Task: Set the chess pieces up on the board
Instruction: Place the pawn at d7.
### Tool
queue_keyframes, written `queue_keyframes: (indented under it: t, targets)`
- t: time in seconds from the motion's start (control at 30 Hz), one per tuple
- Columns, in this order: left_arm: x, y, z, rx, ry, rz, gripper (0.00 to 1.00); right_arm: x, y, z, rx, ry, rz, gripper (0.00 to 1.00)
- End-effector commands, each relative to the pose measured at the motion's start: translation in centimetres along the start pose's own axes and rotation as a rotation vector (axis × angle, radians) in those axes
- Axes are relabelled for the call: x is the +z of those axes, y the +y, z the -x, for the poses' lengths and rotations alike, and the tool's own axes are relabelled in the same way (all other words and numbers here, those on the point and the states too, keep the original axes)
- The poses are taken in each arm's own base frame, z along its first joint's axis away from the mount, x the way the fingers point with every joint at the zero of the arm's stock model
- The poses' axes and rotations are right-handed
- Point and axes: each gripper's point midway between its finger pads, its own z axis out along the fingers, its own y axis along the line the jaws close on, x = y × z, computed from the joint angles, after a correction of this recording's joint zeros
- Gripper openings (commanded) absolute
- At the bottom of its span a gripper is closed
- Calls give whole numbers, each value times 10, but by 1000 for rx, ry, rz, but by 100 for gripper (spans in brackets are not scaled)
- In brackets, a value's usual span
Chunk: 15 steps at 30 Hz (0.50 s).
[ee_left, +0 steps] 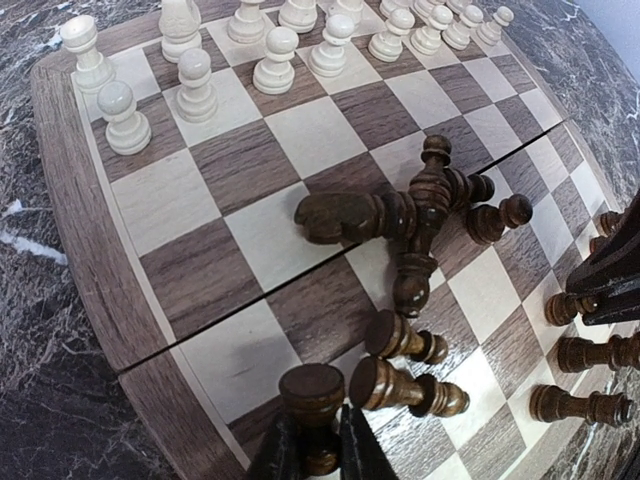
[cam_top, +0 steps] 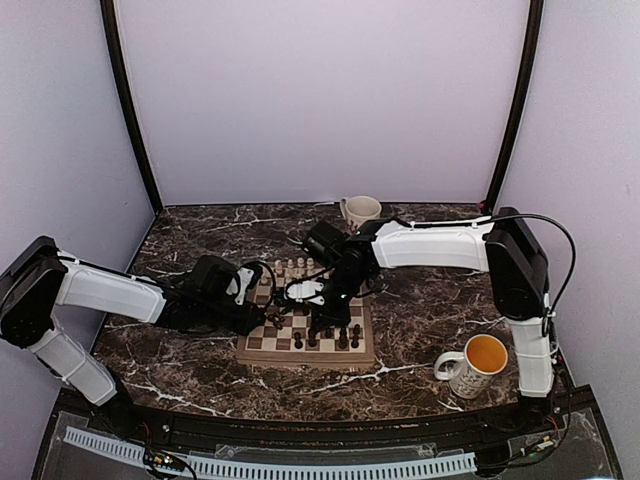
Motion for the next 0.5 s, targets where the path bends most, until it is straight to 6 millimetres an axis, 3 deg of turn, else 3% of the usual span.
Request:
queue_keyframes:
  t: [0.0,0.47]
  targets:
    - [-3,3,2,-9,-19,10,8,5,10,3,-28,12,28,7]
    - [-3,3,1,-11,-20,6,8,4,7,4,-12,23,8,22]
